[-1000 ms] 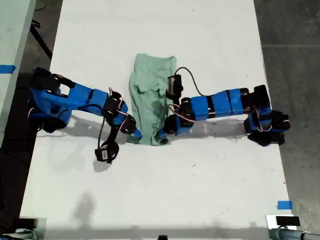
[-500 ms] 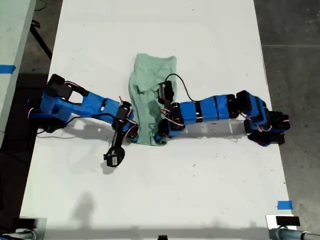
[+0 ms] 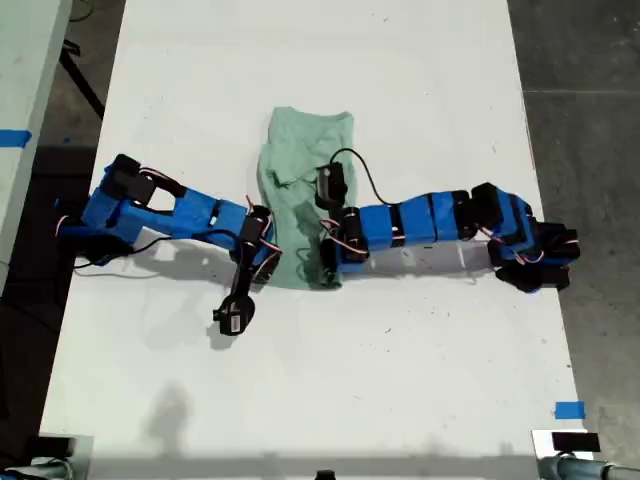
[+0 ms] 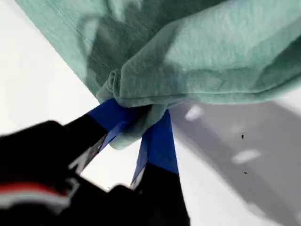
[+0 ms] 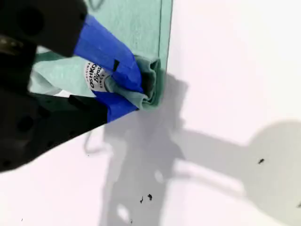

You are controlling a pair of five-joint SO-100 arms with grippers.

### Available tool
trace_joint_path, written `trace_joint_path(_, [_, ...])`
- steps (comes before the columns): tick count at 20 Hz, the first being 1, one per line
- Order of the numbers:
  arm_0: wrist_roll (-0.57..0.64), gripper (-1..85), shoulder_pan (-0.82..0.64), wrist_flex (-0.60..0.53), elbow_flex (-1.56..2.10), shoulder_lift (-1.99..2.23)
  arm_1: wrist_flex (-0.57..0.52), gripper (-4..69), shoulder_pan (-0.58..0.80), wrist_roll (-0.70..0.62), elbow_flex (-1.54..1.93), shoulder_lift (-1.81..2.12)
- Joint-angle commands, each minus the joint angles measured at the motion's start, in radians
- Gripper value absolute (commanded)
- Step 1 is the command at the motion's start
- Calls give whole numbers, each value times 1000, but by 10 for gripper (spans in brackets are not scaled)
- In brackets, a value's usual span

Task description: Fold t-shirt

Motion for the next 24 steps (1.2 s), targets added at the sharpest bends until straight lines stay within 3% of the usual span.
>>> trace_joint_path(1, [-8,0,60,41,-63,34,55,-12,-57,25,-9,77])
trace_joint_path(4, [-28,-1,140,146,-230,8,87,-13,-153,117,-8,129])
trace_joint_path(8, [-97,-1,245,156,-328,37,23,-11,-256,207,-8,178])
trace_joint_path(12, [-86,-1,235,124,-333,64,-41,-11,-196,192,2,178])
trace_joint_path(16, [28,-1,97,143,-328,149,-74,-11,-58,74,2,245])
trace_joint_path(21, [322,-1,-210,118,-347,175,-80,-11,169,-121,-2,310])
trace_joint_path(24, [423,-1,-416,100,-353,170,-78,-11,301,-222,2,304])
